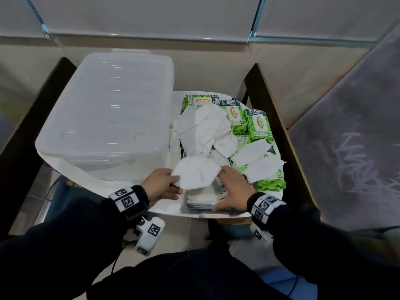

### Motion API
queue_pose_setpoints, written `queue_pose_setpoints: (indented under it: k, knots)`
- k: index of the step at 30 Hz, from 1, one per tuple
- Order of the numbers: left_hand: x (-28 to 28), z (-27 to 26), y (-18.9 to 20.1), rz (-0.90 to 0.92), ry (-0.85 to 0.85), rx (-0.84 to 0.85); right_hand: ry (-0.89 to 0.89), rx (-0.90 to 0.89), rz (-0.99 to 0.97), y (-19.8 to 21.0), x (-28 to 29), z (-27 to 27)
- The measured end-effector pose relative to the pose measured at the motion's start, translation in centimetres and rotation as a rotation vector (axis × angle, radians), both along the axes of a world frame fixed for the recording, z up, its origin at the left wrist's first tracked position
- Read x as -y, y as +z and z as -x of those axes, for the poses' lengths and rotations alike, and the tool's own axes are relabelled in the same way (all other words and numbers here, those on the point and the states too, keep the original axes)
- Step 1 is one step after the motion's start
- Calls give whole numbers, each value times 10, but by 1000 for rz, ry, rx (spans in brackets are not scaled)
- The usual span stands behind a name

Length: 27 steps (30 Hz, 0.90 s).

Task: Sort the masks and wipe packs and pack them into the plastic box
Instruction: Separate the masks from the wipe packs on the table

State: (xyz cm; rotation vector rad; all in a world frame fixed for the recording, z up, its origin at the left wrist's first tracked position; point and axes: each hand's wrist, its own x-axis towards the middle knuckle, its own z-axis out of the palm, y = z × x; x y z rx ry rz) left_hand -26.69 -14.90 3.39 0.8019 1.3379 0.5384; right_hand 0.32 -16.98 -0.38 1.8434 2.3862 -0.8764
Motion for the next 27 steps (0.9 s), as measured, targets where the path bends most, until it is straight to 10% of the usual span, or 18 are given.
queue_pose_setpoints:
  k: [4, 9, 14, 27]
  knots:
    - [10, -3, -7, -23, -22, 65, 13, 179, -23, -23, 2, 0]
    - [13, -3, -10, -928, -712, -496, -74, 113, -64, -29, -21, -15]
    - [16, -19, -29, -1248, -1104, -637, -63, 126, 28, -23, -33, -12]
    - [5, -41, -37, -962, -1436, -1099, -46, 111, 105, -28, -34, -14]
